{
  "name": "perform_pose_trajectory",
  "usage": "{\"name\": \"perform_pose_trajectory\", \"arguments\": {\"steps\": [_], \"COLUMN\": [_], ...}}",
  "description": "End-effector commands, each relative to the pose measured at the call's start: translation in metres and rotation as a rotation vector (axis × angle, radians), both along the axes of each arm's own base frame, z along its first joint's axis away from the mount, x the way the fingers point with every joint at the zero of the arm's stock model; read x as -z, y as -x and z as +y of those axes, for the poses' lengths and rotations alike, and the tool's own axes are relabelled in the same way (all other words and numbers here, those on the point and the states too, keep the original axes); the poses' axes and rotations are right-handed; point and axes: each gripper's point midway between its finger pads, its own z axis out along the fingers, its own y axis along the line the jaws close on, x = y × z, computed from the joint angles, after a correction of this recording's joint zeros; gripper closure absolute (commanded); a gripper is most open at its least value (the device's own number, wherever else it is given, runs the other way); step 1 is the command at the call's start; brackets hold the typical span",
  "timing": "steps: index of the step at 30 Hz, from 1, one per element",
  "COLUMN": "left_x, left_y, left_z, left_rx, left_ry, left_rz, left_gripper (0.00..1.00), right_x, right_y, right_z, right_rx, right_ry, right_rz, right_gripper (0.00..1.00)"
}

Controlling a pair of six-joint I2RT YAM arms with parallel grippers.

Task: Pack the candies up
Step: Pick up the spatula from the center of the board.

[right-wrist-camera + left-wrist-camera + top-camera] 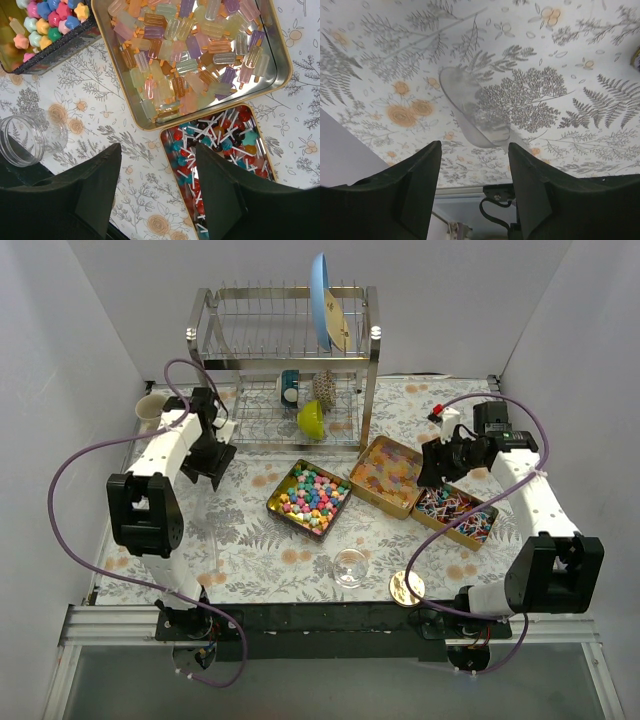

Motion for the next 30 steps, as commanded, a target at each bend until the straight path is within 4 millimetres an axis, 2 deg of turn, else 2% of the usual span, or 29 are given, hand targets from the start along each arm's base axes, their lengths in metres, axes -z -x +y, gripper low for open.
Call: {"name": "perform_pose_trajectory", "arguments": {"steps": [1,2,5,8,17,27,28,30], "left_x": [0.012,0.020,0.029,0.034,0.058,0.059,0.059,0.057], "left_y": [0.021,0.027,0.027,0.015,0.007,-0.004,-0.002,0.005], "left_z": [0.008,0.011,0.017,0.016,0.023,0.052,0.060,0.064], "left_rx": [-0.031,-0.034,-0.052,-0.070,-0.097,-0.123,-0.149,-0.170], "left_ry": [-0.038,-0.052,-0.089,-0.066,-0.097,-0.149,-0.146,-0.131], "left_rz": [0.054,0.077,0.089,0.057,0.093,0.103,0.106,0.112], "left_gripper": [0.47,0.47,0.48,0.50,0.60,0.81,0.83,0.89], "right_x": [-0.020,-0.019,-0.022,-0.020,-0.018,-0.013,-0.014,-0.013], "right_y": [-0.018,-0.020,-0.025,-0.028,-0.033,-0.021,-0.019,-0.016], "right_z": [0.007,0.009,0.012,0.012,0.012,0.013,0.013,0.013], "right_rx": [-0.014,-0.007,-0.008,-0.018,-0.016,-0.015,-0.016,-0.017], "right_ry": [-0.052,-0.061,-0.081,-0.076,-0.078,-0.086,-0.087,-0.088], "right_rz": [-0.058,-0.051,-0.049,-0.041,-0.037,-0.028,-0.032,-0.025], "right_gripper": [0.32,0.32,0.32,0.32,0.32,0.33,0.33,0.33]}}
